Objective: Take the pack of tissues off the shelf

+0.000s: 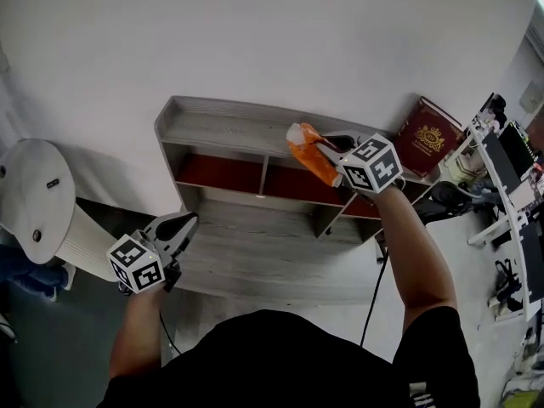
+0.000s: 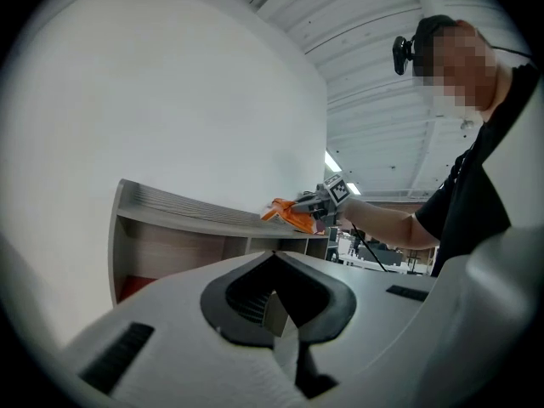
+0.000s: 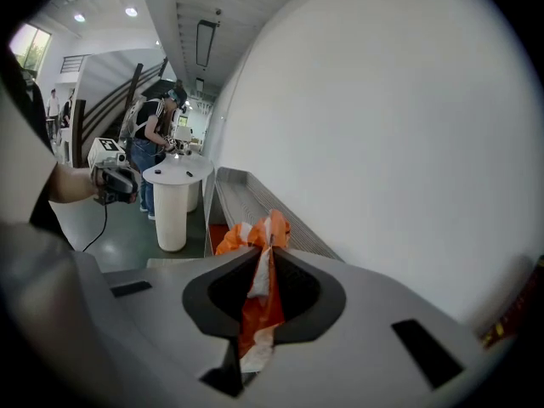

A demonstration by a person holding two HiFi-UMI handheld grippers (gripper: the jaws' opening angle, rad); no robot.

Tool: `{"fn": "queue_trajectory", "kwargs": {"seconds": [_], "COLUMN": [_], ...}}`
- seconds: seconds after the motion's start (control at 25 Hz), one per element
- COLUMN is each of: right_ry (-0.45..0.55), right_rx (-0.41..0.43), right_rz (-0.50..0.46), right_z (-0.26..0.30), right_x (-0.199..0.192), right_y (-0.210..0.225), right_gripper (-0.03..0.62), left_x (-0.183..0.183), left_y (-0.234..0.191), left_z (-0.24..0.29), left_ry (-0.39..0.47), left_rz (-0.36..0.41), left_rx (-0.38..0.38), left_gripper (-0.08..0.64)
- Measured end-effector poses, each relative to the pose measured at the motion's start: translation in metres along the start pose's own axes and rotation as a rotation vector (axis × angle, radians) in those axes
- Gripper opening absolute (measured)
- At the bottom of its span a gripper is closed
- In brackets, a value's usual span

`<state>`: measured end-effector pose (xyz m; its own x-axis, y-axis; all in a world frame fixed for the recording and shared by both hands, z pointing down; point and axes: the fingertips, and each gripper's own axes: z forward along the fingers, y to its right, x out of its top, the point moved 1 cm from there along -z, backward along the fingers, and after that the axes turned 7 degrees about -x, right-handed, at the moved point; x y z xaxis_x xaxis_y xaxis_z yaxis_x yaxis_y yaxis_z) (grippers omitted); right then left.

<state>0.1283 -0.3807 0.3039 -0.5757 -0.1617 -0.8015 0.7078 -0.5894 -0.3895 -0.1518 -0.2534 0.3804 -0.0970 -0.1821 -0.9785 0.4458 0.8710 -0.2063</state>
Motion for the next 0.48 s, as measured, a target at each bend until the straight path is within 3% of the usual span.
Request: {"fn": "queue_trajectory", "kwargs": {"seconds": [0.48], "right_ry": [0.075], "right_rx": [-0.086], "right_rz": [0.052], "right_z": [-0.106], "right_x": [-0.012], "right_y": [-0.027], "right_gripper": [0.031], "left_x": [0.0], "left_y": [0.021], "left_z": [0.058], "left_ry": [-0.029], "left_rz": [0.014], "left_rx": [-0.168], "left_gripper": [0.017]}}
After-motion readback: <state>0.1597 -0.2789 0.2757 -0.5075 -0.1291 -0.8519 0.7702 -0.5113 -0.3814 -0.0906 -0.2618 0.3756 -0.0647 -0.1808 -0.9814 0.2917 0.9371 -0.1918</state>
